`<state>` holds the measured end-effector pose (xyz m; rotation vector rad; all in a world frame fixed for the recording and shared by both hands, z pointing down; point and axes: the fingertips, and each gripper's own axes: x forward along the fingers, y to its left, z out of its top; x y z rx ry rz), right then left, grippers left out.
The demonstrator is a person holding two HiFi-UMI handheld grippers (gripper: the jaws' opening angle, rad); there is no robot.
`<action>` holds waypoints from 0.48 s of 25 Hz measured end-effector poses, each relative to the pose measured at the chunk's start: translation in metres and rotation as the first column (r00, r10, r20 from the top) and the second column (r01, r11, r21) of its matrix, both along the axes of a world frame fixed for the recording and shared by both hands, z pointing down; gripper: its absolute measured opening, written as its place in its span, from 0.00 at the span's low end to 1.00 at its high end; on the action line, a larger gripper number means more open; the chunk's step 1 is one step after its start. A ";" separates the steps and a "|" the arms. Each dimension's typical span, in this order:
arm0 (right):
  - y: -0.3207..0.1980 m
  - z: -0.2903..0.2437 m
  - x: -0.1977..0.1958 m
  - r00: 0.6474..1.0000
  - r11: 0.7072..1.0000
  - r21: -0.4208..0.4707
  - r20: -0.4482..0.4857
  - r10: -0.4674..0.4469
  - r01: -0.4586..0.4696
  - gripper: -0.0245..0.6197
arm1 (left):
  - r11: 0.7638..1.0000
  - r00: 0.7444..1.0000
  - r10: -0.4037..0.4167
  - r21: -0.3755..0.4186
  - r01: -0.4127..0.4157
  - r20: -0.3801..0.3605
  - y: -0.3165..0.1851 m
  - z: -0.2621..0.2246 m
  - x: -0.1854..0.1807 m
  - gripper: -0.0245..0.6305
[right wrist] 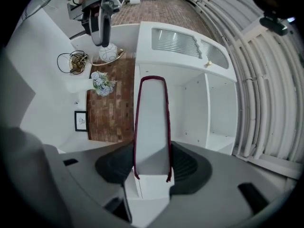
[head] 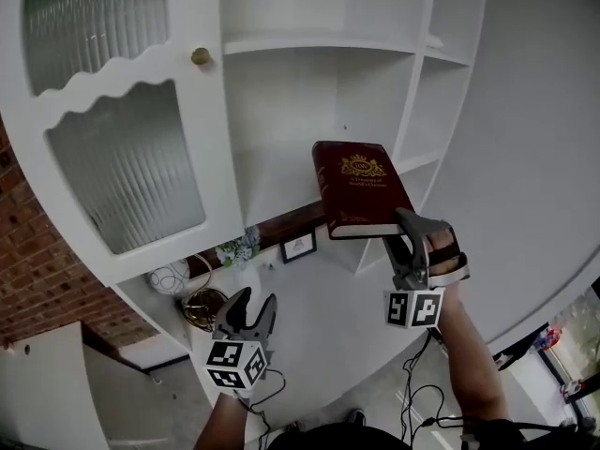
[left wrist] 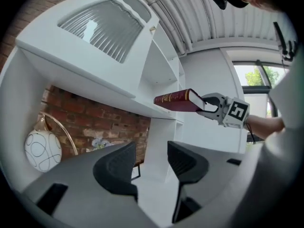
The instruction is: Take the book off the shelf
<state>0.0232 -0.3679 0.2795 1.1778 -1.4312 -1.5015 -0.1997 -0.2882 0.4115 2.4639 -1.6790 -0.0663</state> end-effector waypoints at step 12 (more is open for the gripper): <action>0.078 0.033 0.081 0.981 0.983 -0.005 0.056 0.184 -0.184 0.37 | 0.961 0.961 0.274 -0.050 -0.272 0.031 0.004 0.025 0.091 0.35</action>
